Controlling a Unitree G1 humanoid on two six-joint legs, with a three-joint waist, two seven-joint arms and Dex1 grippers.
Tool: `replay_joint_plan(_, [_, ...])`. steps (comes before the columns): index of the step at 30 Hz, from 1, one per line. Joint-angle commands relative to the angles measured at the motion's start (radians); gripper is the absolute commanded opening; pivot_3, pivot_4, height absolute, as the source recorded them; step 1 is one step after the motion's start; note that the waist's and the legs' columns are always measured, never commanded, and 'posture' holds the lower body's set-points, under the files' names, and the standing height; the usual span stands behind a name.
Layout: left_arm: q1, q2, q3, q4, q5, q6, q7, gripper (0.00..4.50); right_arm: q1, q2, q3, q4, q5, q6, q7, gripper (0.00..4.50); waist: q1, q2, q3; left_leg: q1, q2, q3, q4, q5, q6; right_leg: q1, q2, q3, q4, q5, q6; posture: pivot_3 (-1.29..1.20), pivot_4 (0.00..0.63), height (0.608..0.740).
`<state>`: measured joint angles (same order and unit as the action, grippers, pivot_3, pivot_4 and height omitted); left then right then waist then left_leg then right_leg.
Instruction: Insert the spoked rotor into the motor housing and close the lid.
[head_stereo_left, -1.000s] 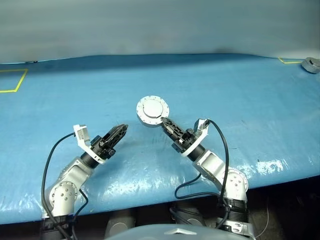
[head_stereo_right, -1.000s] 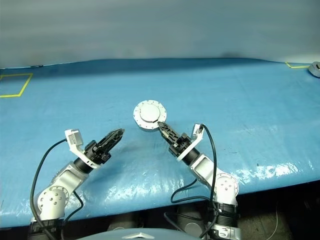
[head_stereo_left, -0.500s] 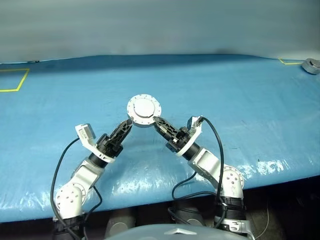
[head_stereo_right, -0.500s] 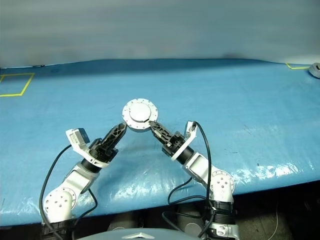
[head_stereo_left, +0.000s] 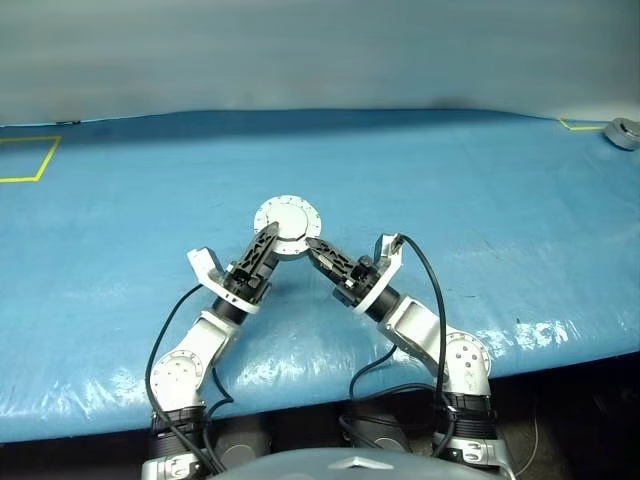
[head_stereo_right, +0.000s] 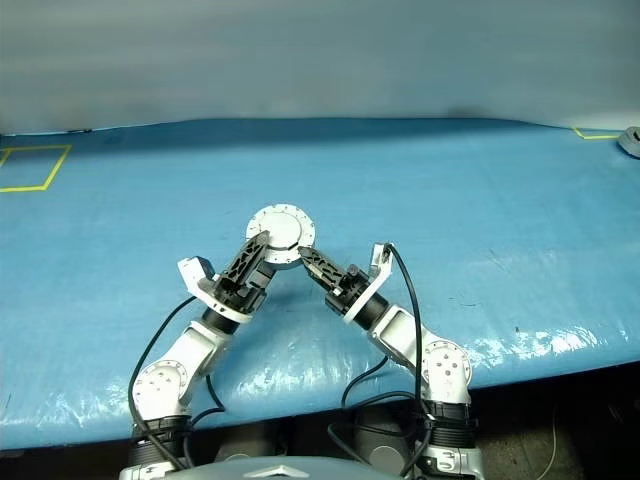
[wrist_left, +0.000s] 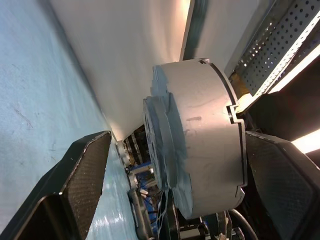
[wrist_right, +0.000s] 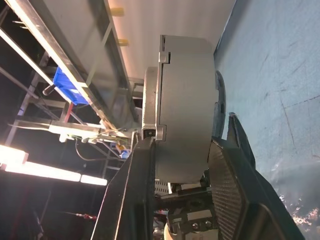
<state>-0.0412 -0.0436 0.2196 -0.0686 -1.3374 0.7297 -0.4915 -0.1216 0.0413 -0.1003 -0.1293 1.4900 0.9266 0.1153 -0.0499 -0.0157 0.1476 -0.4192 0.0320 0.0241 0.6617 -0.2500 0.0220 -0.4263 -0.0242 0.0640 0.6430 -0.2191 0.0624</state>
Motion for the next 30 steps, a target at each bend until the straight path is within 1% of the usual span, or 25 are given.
replay_joint_plan(1, [-0.023, -0.027, -0.008, 0.008, -0.026, 0.017, 0.031, 4.46, -0.024, 0.003, 0.007, -0.072, 0.049, -0.001, 0.017, 1.20, 0.000, 0.000, 0.000, 0.000, 0.000, 0.000, 0.000, 0.000, 0.000, 0.000, 0.000, 0.000, 0.000, 0.000, 0.000, 0.00, 0.150, 0.740])
replay_joint_plan(5, [-0.061, -0.047, -0.006, 0.018, -0.013, 0.005, 0.060, 4.46, -0.023, 0.002, 0.013, -0.072, 0.047, -0.004, 0.012, 1.20, 0.000, 0.000, 0.000, 0.000, 0.000, -0.001, 0.000, 0.000, 0.000, 0.000, 0.000, 0.000, 0.000, 0.000, 0.000, 0.00, 0.150, 0.740])
replay_joint_plan(14, [-0.086, -0.043, -0.029, 0.023, 0.034, 0.004, 0.084, 4.46, -0.019, 0.001, 0.016, -0.071, 0.041, -0.011, 0.009, 1.20, 0.007, 0.000, 0.000, 0.000, -0.001, -0.001, 0.000, 0.000, 0.000, 0.000, 0.000, 0.000, 0.000, 0.001, 0.002, 0.00, 0.150, 0.740])
replay_joint_plan(17, [-0.085, -0.051, -0.037, 0.013, 0.049, -0.002, 0.101, 3.90, -0.018, 0.001, 0.018, -0.071, 0.038, -0.011, 0.009, 1.20, 0.010, 0.000, 0.000, 0.000, -0.001, -0.001, 0.000, 0.000, 0.000, 0.000, 0.000, 0.000, 0.000, 0.001, 0.002, 0.00, 0.150, 0.740])
replay_joint_plan(20, [-0.080, -0.054, -0.052, -0.007, 0.049, 0.005, 0.115, 2.91, -0.017, 0.001, 0.018, -0.072, 0.036, -0.012, 0.009, 1.20, 0.011, 0.000, 0.000, 0.000, -0.002, -0.001, 0.001, 0.000, 0.000, 0.000, 0.000, 0.000, 0.000, 0.001, 0.001, 0.00, 0.150, 0.740])
replay_joint_plan(21, [-0.078, -0.053, -0.060, -0.016, 0.056, 0.006, 0.122, 2.67, -0.017, 0.001, 0.018, -0.072, 0.035, -0.012, 0.009, 1.20, 0.011, 0.000, 0.000, 0.000, -0.002, -0.001, 0.001, 0.000, 0.000, 0.000, 0.000, 0.000, 0.000, 0.001, 0.001, 0.00, 0.150, 0.740])
replay_joint_plan(25, [-0.069, -0.070, -0.065, -0.044, 0.058, -0.028, 0.108, 2.67, -0.019, -0.003, 0.024, -0.073, 0.029, -0.009, 0.006, 1.20, 0.011, 0.000, 0.000, 0.000, -0.002, -0.001, 0.001, 0.000, 0.000, 0.000, 0.000, 0.000, 0.000, 0.001, 0.002, 0.00, 0.150, 0.740])
replay_joint_plan(26, [-0.064, -0.074, -0.065, -0.052, 0.050, -0.033, 0.098, 2.51, -0.020, -0.003, 0.025, -0.072, 0.028, -0.009, 0.005, 1.20, 0.011, 0.000, 0.000, 0.000, -0.001, -0.001, 0.000, 0.000, 0.000, 0.000, 0.000, 0.000, 0.000, 0.001, 0.002, 0.00, 0.150, 0.740])
replay_joint_plan(30, [-0.064, -0.072, -0.077, -0.050, 0.062, -0.039, 0.157, 2.51, -0.020, -0.002, 0.027, -0.070, 0.025, -0.010, -0.006, 1.20, 0.012, 0.000, 0.000, 0.000, -0.002, -0.001, 0.001, 0.000, 0.000, 0.000, 0.000, 0.000, 0.000, 0.001, 0.002, 0.00, 0.150, 0.740])
